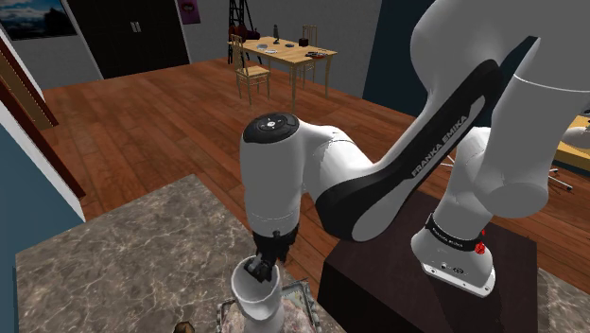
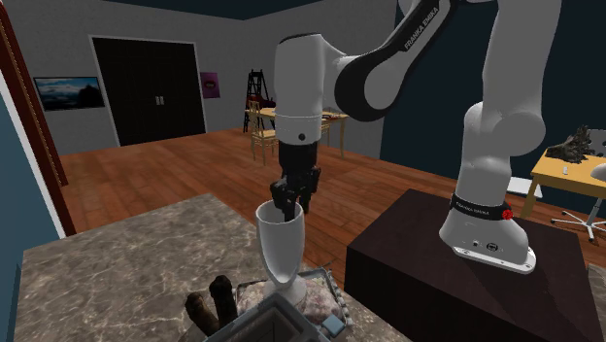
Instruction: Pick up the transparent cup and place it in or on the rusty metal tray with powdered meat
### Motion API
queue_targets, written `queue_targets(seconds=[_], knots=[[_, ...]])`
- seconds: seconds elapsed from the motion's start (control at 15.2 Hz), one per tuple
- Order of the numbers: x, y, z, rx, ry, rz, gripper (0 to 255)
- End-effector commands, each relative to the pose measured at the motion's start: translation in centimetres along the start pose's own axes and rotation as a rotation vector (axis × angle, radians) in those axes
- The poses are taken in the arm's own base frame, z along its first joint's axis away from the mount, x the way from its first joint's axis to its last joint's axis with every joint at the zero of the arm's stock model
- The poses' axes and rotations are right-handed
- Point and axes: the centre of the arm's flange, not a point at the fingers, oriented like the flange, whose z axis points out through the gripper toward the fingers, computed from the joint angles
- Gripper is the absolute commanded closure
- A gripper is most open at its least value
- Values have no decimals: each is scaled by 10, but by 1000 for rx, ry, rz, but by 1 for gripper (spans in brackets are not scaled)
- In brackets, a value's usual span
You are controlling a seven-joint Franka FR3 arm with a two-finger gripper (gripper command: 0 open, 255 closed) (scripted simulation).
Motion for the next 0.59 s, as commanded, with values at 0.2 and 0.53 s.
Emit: queue_targets(seconds=[0.2,0.53], knots=[[-1,0,1,-2,-3,-1,0],[-1,0,-48,-2,-3,-1,0]])
